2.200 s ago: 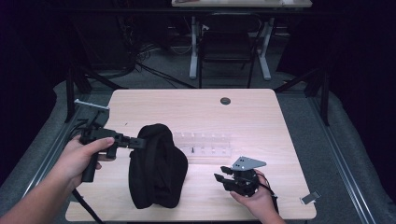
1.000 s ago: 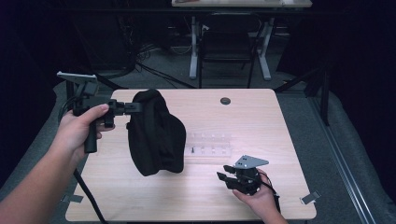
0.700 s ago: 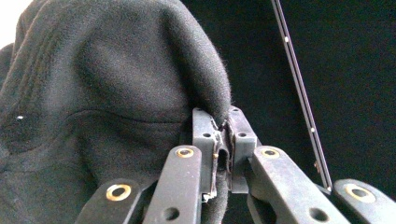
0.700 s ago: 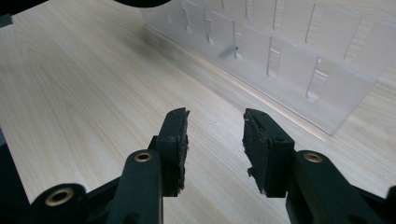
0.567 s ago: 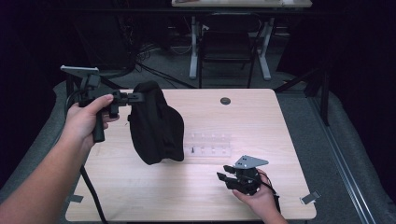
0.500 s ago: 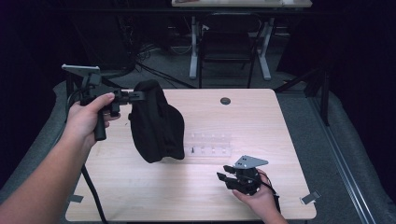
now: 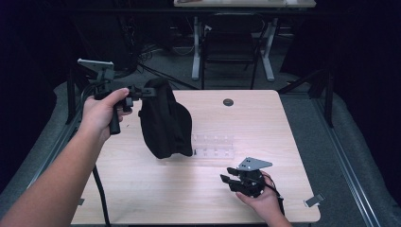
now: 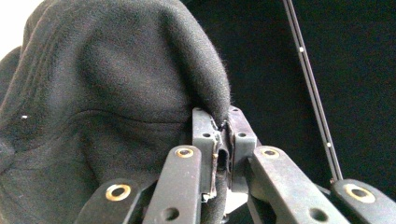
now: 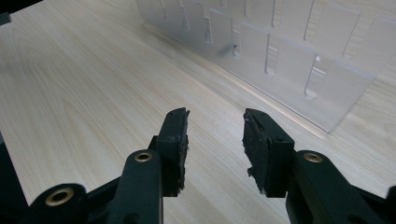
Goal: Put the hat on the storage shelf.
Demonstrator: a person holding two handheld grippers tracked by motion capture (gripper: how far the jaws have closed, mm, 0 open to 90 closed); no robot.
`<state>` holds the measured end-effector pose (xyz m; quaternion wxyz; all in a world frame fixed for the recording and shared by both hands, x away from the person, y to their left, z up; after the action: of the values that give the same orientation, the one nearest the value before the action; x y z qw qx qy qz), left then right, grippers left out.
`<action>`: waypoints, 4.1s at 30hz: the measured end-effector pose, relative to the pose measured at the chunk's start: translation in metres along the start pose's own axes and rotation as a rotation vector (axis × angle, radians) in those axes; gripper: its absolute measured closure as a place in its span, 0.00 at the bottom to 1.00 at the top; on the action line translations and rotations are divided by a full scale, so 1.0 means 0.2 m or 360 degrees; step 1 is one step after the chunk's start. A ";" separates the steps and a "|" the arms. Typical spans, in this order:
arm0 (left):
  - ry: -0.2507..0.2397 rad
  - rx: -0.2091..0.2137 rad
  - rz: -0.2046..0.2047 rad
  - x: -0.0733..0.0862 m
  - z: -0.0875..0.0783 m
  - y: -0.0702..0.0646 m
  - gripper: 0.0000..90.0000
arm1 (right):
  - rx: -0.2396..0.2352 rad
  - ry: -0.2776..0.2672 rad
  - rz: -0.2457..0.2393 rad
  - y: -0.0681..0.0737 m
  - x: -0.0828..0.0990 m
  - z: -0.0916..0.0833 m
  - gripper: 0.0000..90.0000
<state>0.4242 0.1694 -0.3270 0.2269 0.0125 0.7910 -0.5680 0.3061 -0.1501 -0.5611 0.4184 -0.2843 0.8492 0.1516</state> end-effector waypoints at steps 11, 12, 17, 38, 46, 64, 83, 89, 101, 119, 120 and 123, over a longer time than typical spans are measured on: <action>0.0028 -0.0041 0.0007 -0.01 0.09 0.00 0.95 | -0.0004 -0.0003 -0.0002 0.00 0.00 0.00 0.67; 0.0027 -0.0040 0.0007 -0.01 0.09 0.00 0.95 | 0.0000 -0.0011 0.0005 0.00 0.00 0.00 0.67; 0.0030 -0.0063 0.0014 -0.02 0.10 0.00 0.95 | -0.0007 -0.0016 0.0010 -0.01 0.00 0.00 0.67; 0.0082 -0.0232 0.0110 -0.03 0.14 -0.06 0.95 | 0.0001 -0.0016 0.0009 -0.02 0.00 -0.01 0.67; 0.0078 -0.0270 0.0128 -0.04 0.12 -0.06 0.95 | -0.0004 -0.0020 0.0006 -0.01 -0.01 -0.01 0.67; 0.0087 -0.0205 0.0127 -0.02 0.28 -0.08 0.94 | 0.0001 -0.0040 0.0022 -0.02 -0.01 -0.01 0.67; 0.0105 -0.0123 0.0115 0.00 0.44 -0.11 0.94 | -0.0006 -0.0038 0.0020 -0.01 -0.01 -0.01 0.67; 0.0115 -0.0098 0.0115 0.02 0.47 -0.10 0.94 | -0.0004 -0.0029 0.0010 -0.01 -0.01 -0.01 0.67; 0.0134 -0.0093 0.0114 0.04 0.49 -0.09 0.94 | -0.0011 -0.0030 0.0005 -0.01 -0.01 -0.01 0.67; 0.0164 -0.0046 0.0088 0.07 0.55 -0.02 0.94 | -0.0016 -0.0038 0.0023 -0.01 -0.01 -0.01 0.67; 0.0165 -0.0049 0.0091 0.07 0.55 -0.02 0.93 | -0.0017 -0.0038 0.0024 -0.01 -0.01 -0.01 0.67; 0.0177 -0.0046 0.0085 0.09 0.55 0.00 0.94 | -0.0017 -0.0038 0.0020 -0.01 -0.01 -0.01 0.67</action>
<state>0.4468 0.0657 -0.3611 0.1978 0.0619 0.8100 -0.5486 0.3076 -0.1513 -0.5582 0.4261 -0.2793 0.8451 0.1621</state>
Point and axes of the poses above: each handheld gripper's, and its own axes: z roughly forward along the jaws, x roughly out of its underside, y roughly to its left, the point moved 5 cm from there along z, roughly forward along the jaws, and after that the axes turned 8 degrees about x, right-handed, at the moved point
